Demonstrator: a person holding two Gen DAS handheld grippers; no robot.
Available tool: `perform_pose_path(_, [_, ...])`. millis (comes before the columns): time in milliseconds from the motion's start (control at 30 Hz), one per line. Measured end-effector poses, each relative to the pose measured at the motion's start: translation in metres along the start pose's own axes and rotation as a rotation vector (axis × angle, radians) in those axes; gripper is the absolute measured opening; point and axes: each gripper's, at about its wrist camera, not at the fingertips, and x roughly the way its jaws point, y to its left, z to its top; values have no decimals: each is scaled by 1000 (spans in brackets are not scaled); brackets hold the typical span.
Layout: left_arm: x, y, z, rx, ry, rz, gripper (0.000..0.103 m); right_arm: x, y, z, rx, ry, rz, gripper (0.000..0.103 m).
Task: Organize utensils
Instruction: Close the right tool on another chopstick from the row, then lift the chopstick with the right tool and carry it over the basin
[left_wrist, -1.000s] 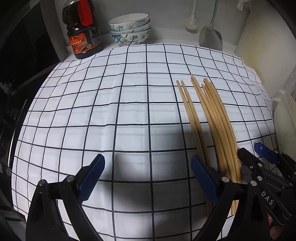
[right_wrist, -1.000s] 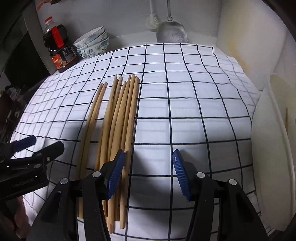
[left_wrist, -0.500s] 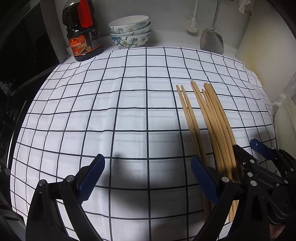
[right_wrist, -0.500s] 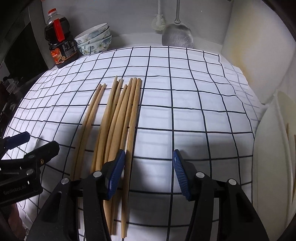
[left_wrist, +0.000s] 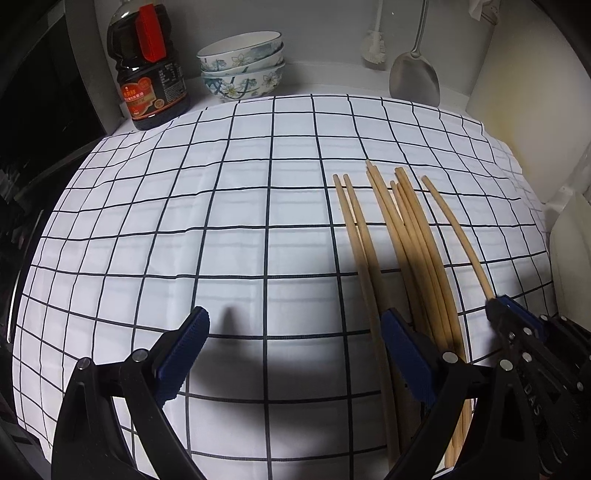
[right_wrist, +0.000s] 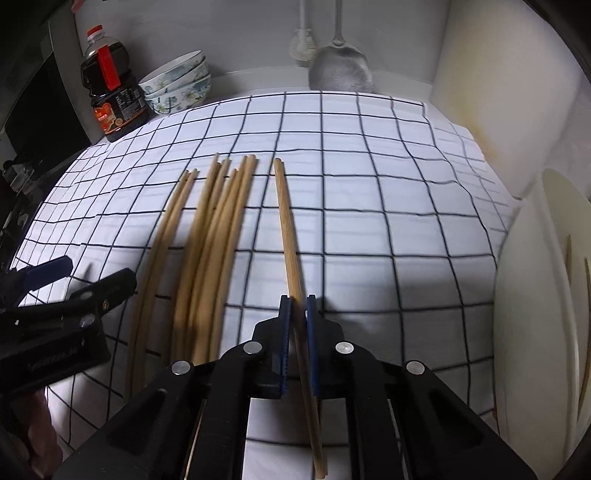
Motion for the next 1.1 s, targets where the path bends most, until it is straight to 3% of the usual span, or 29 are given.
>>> perform_pose_path(267, [7, 1, -1, -6, 1, 6, 92, -11, -7, -15, 26, 11, 4, 8])
perform_pose_path(567, [16, -4, 0, 4, 23, 6, 94, -14, -10, -10, 32, -3, 6, 9])
perform_pose_path(733, [16, 0, 0, 2, 24, 5, 93, -9, -9, -3, 11, -9, -2, 25])
perform_pose_path(900, [12, 3, -3, 0, 16, 0, 85, 2, -8, 2, -18, 4, -24, 29])
perform_pose_path(1000, [8, 2, -7, 4, 3, -4, 75, 3, -5, 2, -45, 4, -33, 31])
perform_pose_path(1100, [4, -4, -8, 28, -8, -20, 59, 3, -6, 2, -42, 9, -22, 27])
